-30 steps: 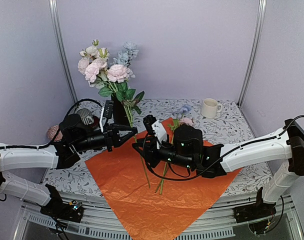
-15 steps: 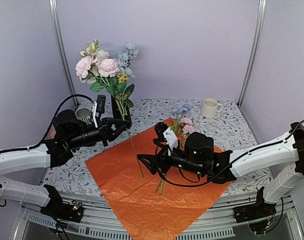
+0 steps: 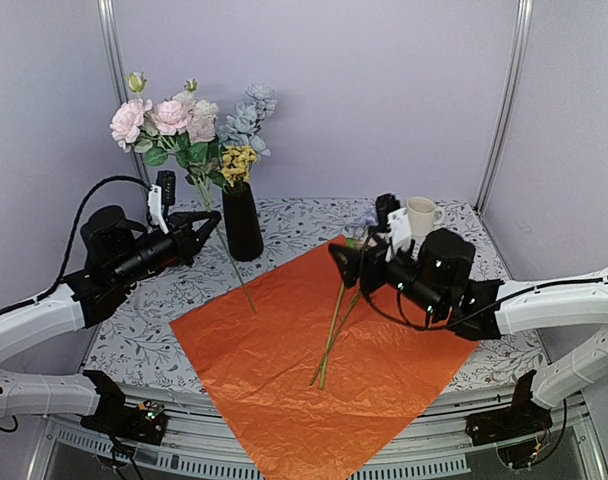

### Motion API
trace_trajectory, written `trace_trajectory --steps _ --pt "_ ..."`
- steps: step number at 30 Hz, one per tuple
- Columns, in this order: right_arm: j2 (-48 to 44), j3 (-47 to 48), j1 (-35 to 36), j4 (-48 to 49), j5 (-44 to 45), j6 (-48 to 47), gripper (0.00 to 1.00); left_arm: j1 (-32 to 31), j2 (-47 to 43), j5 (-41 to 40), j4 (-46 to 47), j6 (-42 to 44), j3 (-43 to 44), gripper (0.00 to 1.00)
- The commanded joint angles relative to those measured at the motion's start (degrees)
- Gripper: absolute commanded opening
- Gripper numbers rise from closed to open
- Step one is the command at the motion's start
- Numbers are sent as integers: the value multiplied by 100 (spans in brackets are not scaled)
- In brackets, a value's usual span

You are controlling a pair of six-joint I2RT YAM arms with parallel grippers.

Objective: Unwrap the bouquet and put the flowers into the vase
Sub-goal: Place the fake flower in the vase.

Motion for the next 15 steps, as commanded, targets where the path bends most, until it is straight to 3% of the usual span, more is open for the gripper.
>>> trace_trajectory --steps 1,8,15 --pt "-488 -56 -998 -137 -463 245 99 74 -159 -705 -54 548 173 0" --pt "-164 -335 -1078 438 57 -946 99 130 -160 -1171 151 764 281 0" --pt "199 -1248 -1082 1720 340 -1175 99 178 223 -1374 288 994 692 0"
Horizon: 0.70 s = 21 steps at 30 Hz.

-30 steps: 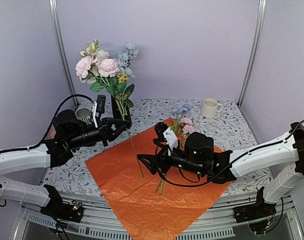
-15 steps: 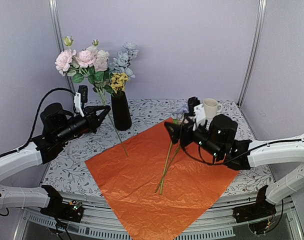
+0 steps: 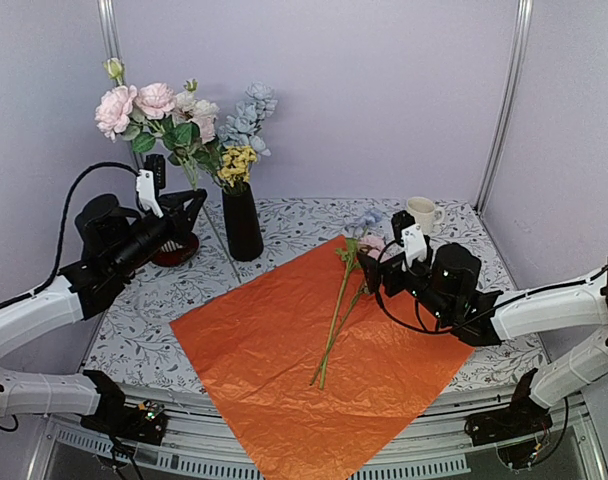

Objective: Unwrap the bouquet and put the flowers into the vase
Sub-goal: Place the fake flower in the vase.

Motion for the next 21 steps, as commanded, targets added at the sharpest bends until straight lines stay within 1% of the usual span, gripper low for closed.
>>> trace_trajectory --steps 1,5,10,14,19,21 --pt "211 -450 5 952 288 -285 99 76 250 -256 257 347 457 0" --pt "299 -564 9 1106 192 -218 99 76 406 -445 452 739 687 0" --pt "314 -565 4 1102 188 -281 99 109 595 -660 1271 1253 758 0" --pt "295 -577 8 1093 200 -325 99 132 811 -718 1580 1667 1040 0" --pt "350 -551 7 1097 168 -375 99 201 1117 -757 2092 1978 1317 0" --pt "362 -547 8 1103 160 -380 99 215 1287 -788 2161 2057 1482 0"
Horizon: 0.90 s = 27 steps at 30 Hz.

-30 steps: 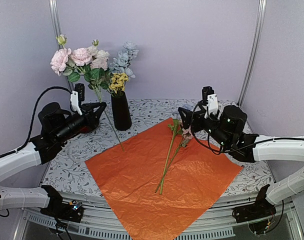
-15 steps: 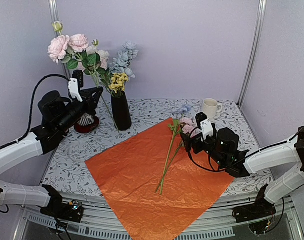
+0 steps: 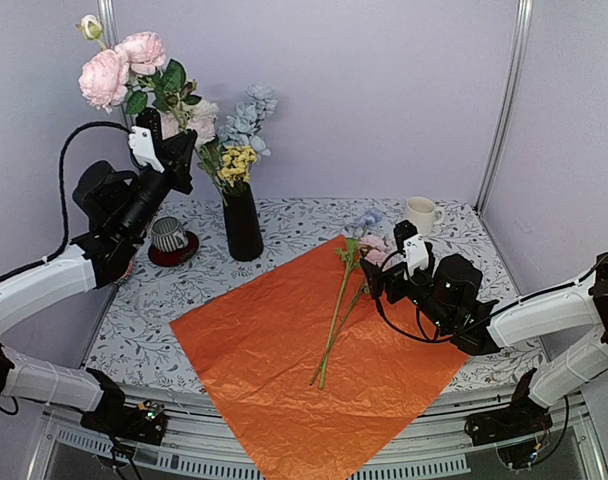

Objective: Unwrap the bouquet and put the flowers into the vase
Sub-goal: Place the fake flower in the vase.

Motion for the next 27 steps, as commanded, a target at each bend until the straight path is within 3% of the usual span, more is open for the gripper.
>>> trace_trajectory --steps 1,18,27 --pt "84 1 8 190 32 -81 99 103 330 -149 585 438 430 0" --pt "33 -13 4 170 -18 -133 99 360 1228 -186 1463 604 667 0" --pt "45 -2 4 162 -70 -134 99 603 1465 -4 1584 98 568 0"
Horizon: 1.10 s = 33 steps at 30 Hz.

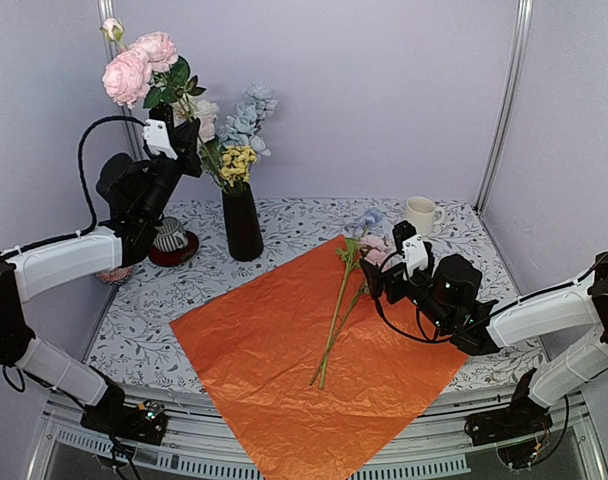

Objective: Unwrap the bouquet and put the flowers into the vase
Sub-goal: Place the fake flower in the vase.

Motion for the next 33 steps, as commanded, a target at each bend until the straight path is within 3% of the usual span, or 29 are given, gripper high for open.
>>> trace_trajectory --steps 1,19,33 --pt "22 3 4 126 -57 -37 99 179 152 115 175 -336 33 0" --pt "93 98 9 13 -109 -50 99 254 929 -1 -980 -995 458 0" --pt "171 147 8 -44 -189 -29 99 376 1726 369 -2094 -1416 897 0"
